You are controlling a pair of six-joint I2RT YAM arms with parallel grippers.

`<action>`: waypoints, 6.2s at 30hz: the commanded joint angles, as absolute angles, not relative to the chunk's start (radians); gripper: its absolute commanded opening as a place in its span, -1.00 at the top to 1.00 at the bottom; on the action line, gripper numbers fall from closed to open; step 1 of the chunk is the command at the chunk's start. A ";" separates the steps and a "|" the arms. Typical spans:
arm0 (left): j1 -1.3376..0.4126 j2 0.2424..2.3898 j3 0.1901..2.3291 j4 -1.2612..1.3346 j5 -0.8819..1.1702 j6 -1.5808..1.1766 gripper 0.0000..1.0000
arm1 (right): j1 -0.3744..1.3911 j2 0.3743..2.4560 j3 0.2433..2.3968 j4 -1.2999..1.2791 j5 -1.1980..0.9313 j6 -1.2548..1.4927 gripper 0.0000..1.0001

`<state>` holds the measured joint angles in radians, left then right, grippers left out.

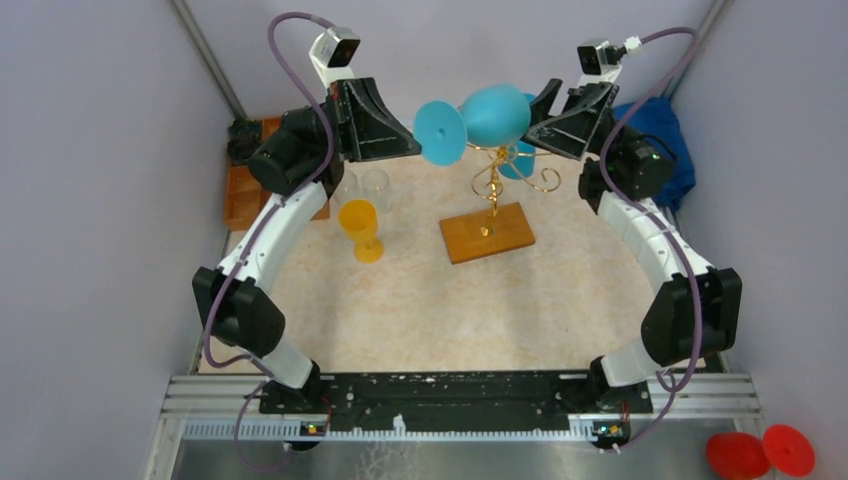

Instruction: Take the wine glass off the wine glass rack

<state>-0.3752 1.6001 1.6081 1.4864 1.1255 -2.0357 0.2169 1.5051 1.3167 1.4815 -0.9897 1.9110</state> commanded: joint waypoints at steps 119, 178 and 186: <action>-0.353 1.641 1.797 -0.542 0.350 -0.380 0.92 | -0.014 1.626 1.946 -0.680 -0.025 0.233 -0.05; -0.352 1.595 1.741 -0.521 0.365 -0.376 0.95 | -0.041 1.756 1.757 -0.132 -0.718 0.855 0.29; -0.353 1.597 1.743 -0.527 0.362 -0.375 0.95 | -0.036 1.731 1.718 -0.044 -0.789 0.927 0.31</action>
<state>-0.3470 1.6207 1.7493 -0.5392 0.3511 -0.3733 -0.0376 1.8126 1.7264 -0.1501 -0.7296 0.8776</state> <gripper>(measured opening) 0.029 0.349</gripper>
